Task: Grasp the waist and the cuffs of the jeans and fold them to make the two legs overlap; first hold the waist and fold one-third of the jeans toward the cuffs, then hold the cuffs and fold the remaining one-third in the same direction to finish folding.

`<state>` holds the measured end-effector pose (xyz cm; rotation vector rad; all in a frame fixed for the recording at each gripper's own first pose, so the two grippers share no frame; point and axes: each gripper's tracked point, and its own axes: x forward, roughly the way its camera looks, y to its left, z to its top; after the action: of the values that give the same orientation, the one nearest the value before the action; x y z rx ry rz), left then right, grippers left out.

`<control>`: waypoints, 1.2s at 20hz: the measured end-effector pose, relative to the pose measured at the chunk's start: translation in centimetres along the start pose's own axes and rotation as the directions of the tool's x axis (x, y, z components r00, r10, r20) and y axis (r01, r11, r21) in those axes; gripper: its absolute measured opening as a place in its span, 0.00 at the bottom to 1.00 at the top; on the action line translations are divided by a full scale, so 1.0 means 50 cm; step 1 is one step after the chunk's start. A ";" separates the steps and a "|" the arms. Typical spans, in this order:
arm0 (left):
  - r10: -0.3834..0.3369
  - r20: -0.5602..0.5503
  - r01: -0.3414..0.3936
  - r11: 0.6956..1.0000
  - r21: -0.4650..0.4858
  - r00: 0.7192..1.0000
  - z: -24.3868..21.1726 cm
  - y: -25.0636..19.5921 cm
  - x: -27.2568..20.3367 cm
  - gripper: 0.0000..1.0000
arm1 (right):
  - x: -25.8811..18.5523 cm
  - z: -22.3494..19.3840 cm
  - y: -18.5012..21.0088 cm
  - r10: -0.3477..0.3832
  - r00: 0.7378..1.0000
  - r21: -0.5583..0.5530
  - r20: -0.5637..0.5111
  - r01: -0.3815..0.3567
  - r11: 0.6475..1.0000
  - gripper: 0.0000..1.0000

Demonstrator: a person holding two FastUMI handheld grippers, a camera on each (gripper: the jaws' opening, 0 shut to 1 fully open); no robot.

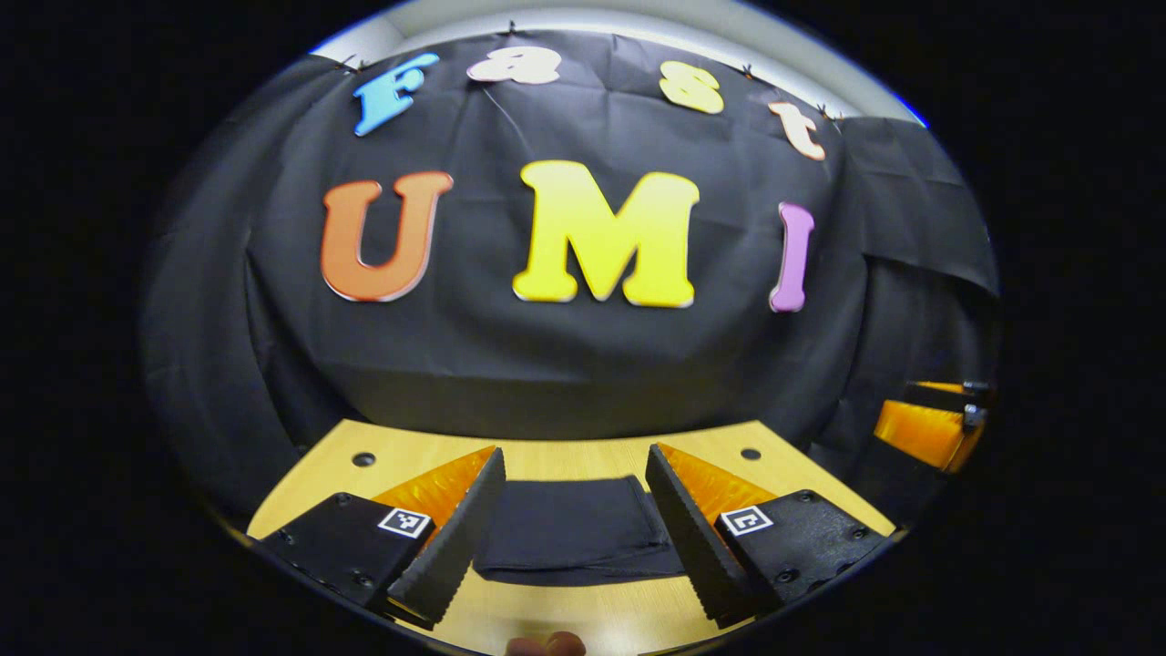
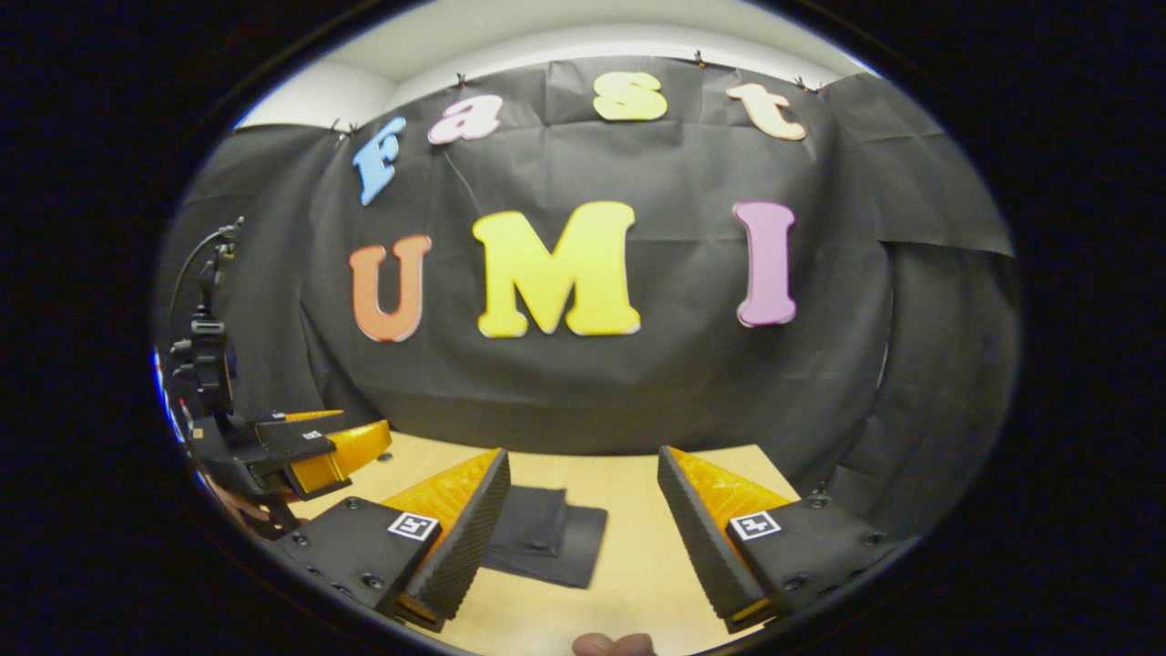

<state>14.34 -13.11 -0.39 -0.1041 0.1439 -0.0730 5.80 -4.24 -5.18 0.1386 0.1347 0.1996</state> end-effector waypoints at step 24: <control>0.037 0.178 -0.035 0.999 -0.012 0.983 0.213 0.085 -0.183 0.99 | -0.090 0.174 0.150 -0.068 0.974 -0.078 0.215 0.086 0.993 0.99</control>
<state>7.15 -7.10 10.93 -0.1160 -0.0331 -0.0268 1.31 1.03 5.05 0.0668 -0.0809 0.1119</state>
